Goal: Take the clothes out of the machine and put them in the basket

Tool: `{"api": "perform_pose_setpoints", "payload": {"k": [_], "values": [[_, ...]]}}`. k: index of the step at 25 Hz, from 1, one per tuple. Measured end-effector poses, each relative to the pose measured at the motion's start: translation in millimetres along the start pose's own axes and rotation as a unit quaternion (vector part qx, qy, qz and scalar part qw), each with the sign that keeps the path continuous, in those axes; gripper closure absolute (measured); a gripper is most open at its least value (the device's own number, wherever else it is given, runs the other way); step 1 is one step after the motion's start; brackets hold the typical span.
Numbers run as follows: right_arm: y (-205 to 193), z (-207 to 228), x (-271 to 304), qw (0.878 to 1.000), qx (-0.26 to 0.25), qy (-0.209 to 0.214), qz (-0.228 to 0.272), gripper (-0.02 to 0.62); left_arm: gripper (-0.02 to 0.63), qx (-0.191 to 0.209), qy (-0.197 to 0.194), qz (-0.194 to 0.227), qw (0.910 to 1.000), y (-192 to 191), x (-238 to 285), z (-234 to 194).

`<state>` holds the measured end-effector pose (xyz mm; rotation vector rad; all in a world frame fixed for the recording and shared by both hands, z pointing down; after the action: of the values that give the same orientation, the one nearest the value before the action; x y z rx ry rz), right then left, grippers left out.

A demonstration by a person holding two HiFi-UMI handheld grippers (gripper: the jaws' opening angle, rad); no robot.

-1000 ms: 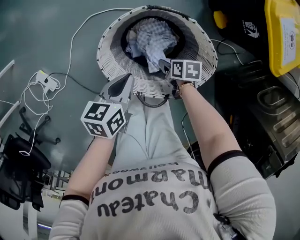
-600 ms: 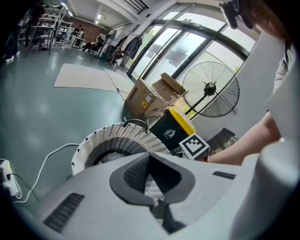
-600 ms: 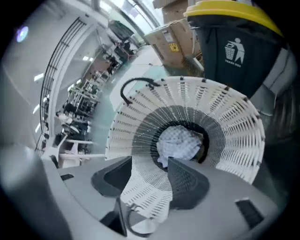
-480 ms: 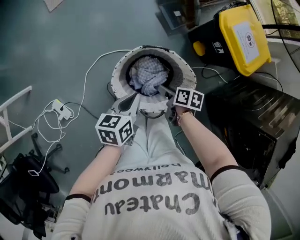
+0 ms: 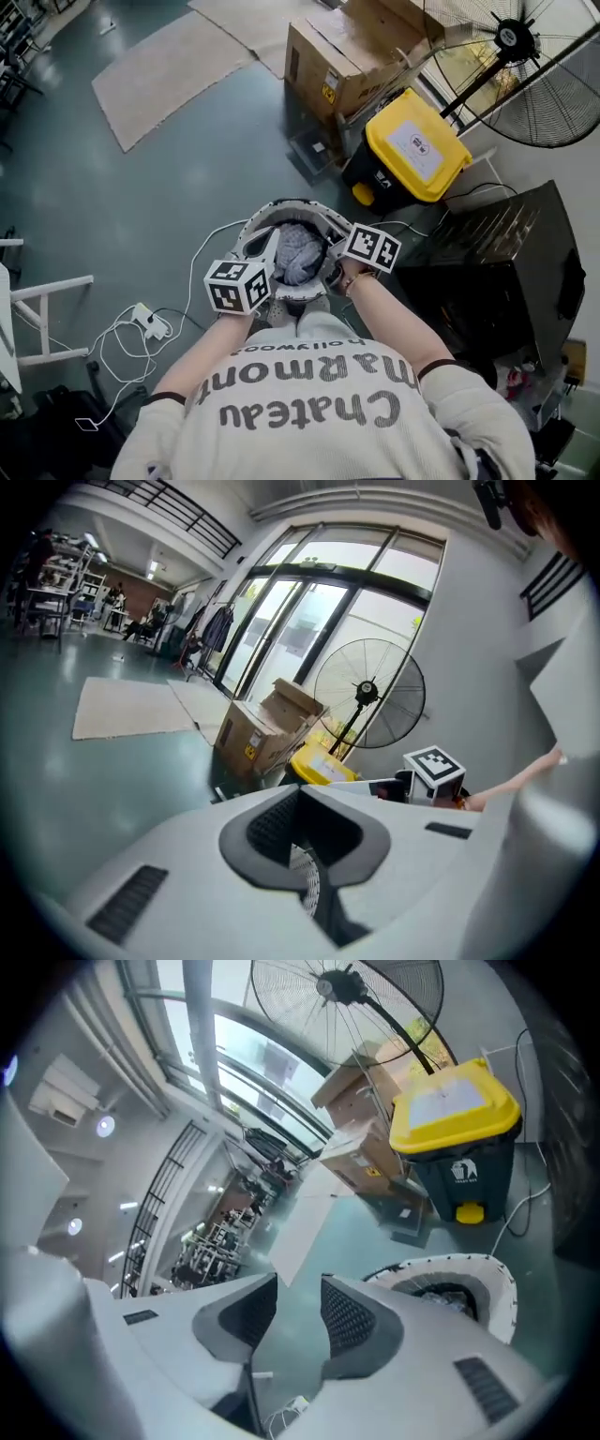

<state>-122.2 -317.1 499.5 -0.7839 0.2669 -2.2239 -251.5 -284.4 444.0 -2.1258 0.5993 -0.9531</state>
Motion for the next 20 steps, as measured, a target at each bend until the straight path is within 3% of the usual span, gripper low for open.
{"api": "perform_pose_setpoints", "payload": {"k": [5,11,16,20], "values": [[74,-93,-48,0.988,-0.089,0.07,0.106,0.48,0.598,0.061,-0.029,0.057,0.9961,63,-11,49],[119,-174,-134,0.949,-0.236,0.114,0.177,0.514,0.598,0.074,-0.038,0.149,0.9854,122,-40,109],[128,-187,-189,0.914,-0.346,0.109,0.181,0.517,0.598,0.073,-0.041,0.197,0.9768,140,-55,158],[125,-167,-217,0.905,-0.379,0.093,0.169,0.516,0.598,0.077,-0.031,0.21,0.9742,132,-58,189]]}}
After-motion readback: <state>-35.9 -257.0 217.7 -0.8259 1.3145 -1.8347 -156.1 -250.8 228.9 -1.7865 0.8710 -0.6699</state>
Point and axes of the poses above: the fingertips, and each gripper's own axes: x forward along the fingers, z to its right, y out of its top, the point moved 1 cm from there along -x, backward along the fingers, and after that the axes turned 1 degree about y, right-handed, at the moved point
